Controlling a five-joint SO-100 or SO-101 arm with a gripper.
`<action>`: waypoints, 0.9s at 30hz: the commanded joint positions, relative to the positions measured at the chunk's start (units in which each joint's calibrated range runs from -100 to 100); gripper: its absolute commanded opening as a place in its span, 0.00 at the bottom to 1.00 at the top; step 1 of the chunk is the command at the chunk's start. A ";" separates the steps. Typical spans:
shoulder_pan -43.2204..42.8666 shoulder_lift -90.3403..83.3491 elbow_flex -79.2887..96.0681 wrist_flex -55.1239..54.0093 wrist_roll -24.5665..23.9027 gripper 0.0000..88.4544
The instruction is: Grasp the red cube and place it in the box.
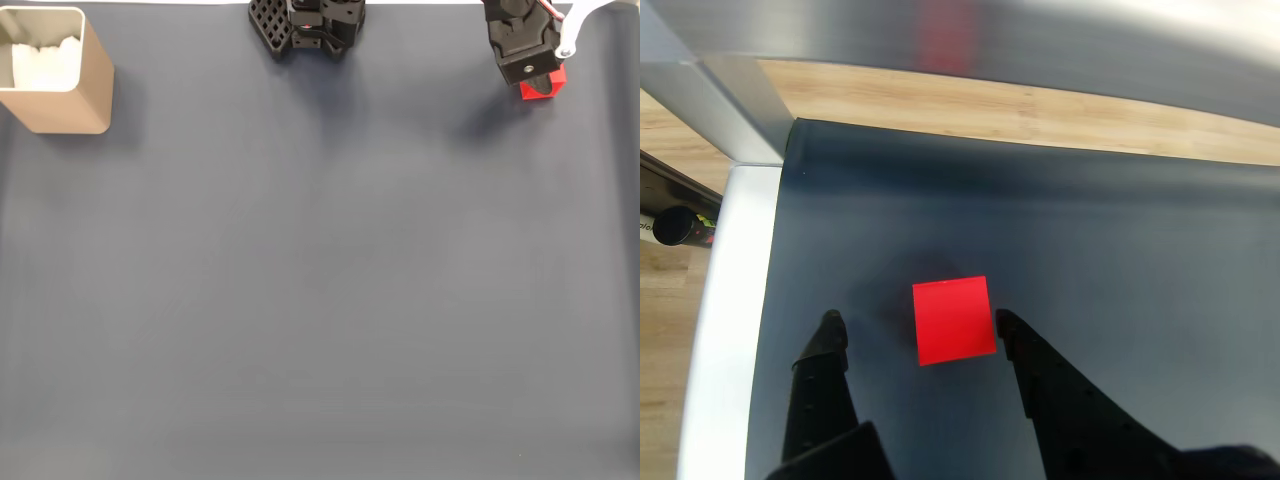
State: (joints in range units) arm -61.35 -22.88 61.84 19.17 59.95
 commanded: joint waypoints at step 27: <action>-1.72 2.78 -3.82 -2.37 -0.68 0.40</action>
State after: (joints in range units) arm -62.54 -19.93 60.85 17.74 59.95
